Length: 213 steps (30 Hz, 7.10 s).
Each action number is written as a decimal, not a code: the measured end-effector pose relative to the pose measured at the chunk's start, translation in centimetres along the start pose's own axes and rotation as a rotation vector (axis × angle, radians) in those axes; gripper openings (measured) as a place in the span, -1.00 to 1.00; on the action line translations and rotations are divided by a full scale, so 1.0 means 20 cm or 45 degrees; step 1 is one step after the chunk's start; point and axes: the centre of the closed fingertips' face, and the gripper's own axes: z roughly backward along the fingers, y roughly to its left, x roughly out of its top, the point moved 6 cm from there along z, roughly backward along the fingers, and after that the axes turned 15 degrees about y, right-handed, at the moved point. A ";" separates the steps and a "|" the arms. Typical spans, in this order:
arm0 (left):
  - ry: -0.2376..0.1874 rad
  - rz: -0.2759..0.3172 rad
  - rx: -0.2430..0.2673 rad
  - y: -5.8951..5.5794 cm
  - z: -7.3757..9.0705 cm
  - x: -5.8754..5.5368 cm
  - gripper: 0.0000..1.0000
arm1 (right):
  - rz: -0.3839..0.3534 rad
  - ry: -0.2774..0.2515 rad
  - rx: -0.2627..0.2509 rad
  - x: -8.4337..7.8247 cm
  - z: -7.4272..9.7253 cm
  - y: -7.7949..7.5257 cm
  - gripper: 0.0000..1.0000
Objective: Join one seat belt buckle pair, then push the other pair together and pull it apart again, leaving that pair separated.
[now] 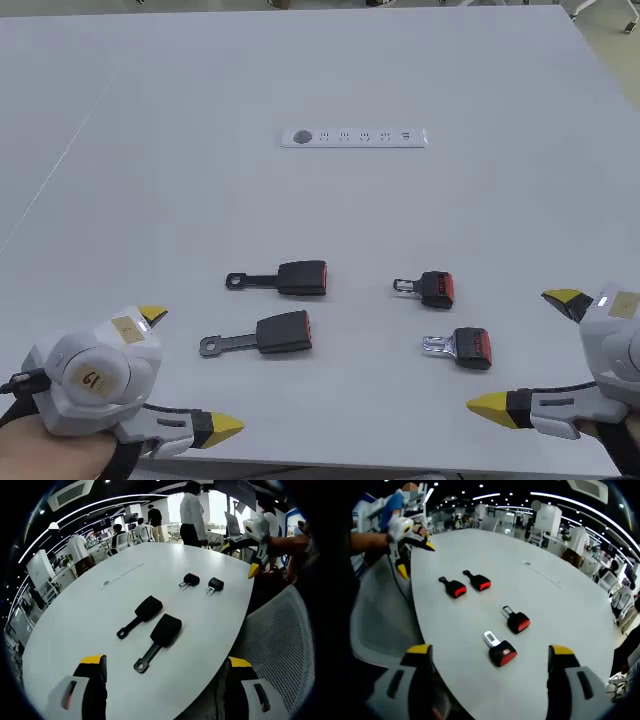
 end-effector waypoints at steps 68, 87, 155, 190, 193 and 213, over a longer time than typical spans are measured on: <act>-0.059 0.030 0.049 0.18 0.07 -0.09 0.47 | 0.018 -0.007 0.016 -0.02 0.03 0.00 0.57; 0.041 -0.238 -0.077 0.18 -0.20 0.09 0.23 | 0.375 0.113 0.068 0.04 -0.13 -0.06 0.28; 0.305 -0.758 -0.373 0.10 -0.67 0.31 -0.34 | 0.654 0.464 0.368 -0.05 -0.53 -0.17 -0.28; 0.336 -0.967 -0.350 0.09 -0.71 0.30 -0.34 | 0.685 0.407 0.399 0.03 -0.59 -0.10 -0.33; 0.340 -0.961 -0.349 0.09 -0.71 0.30 -0.35 | 0.689 0.398 0.401 0.06 -0.60 -0.07 -0.33; 0.337 -0.945 -0.363 0.09 -0.71 0.30 -0.36 | 0.636 0.300 0.411 0.22 -0.73 0.07 -0.35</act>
